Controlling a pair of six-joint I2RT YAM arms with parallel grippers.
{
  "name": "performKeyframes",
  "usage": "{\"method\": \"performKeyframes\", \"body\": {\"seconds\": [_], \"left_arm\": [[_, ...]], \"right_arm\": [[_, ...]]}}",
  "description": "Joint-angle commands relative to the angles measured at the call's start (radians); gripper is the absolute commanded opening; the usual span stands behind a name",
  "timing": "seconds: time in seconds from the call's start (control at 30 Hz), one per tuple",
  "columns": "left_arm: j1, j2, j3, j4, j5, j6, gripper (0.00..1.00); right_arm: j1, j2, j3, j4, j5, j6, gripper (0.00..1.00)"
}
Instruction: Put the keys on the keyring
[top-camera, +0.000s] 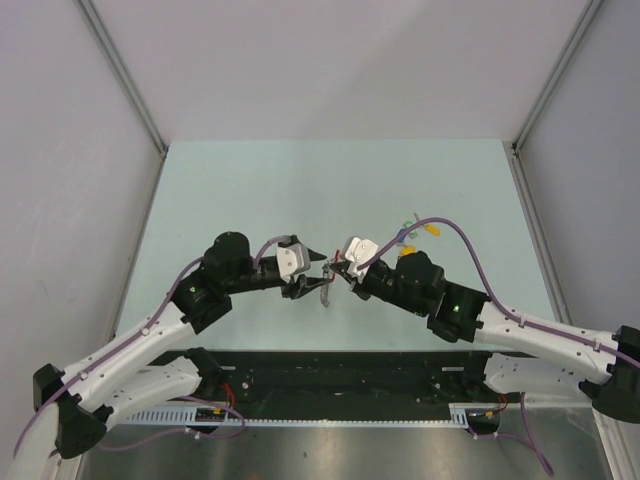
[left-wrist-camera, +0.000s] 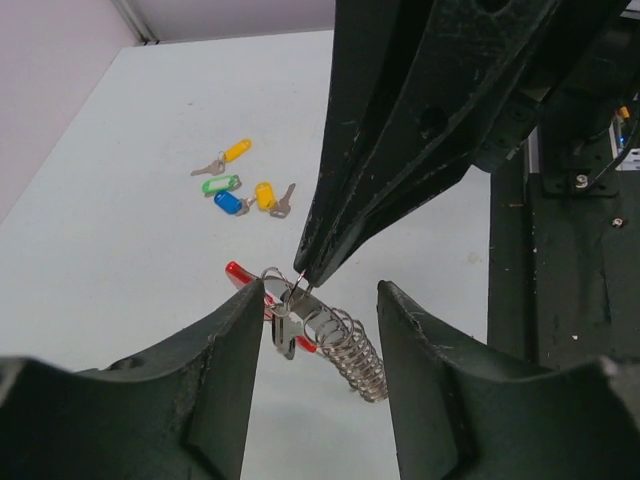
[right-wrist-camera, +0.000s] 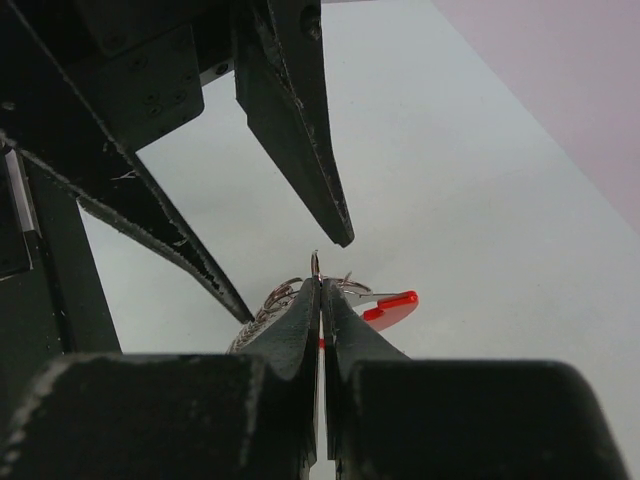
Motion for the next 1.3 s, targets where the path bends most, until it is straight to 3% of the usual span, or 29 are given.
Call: {"method": "performKeyframes", "body": {"seconds": [0.0,0.37,0.57,0.67,1.27], "left_arm": [[-0.01,-0.028,-0.011,-0.003,-0.093,0.039,0.52],[-0.01,-0.005,0.001,-0.018,-0.121,0.03,0.43],[-0.01,-0.002,0.001,-0.004,-0.109,0.013,0.26],[-0.01,0.004,0.004,-0.006,-0.09,0.01,0.24],[-0.01,-0.009,0.006,0.02,0.014,-0.017,0.26]], "right_arm": [[0.02,-0.013,0.048,0.057,0.05,0.01,0.0],[0.043,-0.029,0.038,0.067,0.086,0.01,0.0],[0.052,-0.024,0.038,0.077,0.105,0.009,0.0],[0.058,-0.02,0.036,0.08,0.117,0.007,0.0],[0.078,-0.012,0.038,0.074,0.165,-0.005,0.0]]}}
